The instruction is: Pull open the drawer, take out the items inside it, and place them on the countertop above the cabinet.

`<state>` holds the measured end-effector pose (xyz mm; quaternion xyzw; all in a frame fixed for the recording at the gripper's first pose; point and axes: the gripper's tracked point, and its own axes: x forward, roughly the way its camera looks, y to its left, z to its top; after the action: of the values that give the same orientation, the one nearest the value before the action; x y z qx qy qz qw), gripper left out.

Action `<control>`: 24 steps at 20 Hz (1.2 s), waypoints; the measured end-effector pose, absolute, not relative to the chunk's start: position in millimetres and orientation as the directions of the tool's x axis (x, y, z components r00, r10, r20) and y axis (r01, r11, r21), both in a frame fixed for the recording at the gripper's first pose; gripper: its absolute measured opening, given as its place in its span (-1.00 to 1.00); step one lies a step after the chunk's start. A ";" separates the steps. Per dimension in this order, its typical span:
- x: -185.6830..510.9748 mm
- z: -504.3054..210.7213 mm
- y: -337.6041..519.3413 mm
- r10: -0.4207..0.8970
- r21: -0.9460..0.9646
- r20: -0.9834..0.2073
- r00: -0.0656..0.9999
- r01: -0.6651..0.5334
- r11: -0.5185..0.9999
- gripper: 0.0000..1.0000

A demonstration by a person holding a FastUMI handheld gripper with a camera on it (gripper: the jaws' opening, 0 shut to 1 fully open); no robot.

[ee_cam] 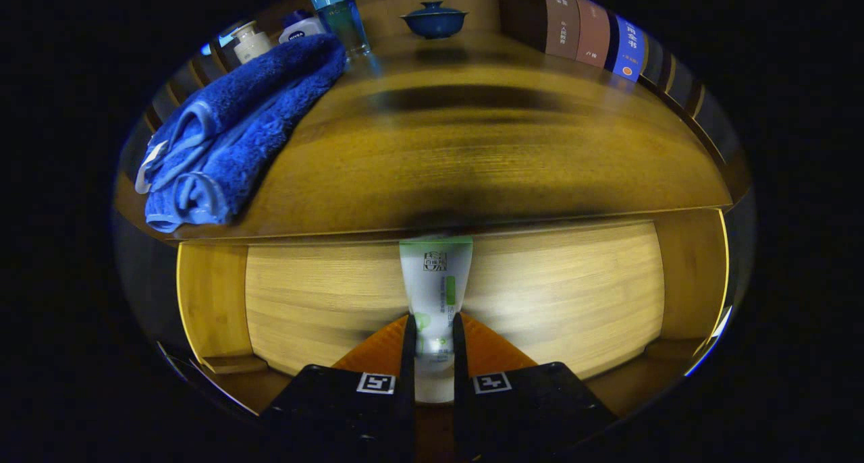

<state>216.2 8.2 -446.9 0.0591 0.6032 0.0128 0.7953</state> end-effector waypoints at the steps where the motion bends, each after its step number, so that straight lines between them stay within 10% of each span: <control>1: 214.8 -439.5 9.2 0.093 0.111 -0.957 0.276 0.048 0.993 -0.46; 24: 235.0 -281.7 19.8 0.171 0.179 -0.926 0.336 -0.007 0.984 -0.47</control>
<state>235.0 19.8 -281.7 0.0713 0.5736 0.0548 0.8142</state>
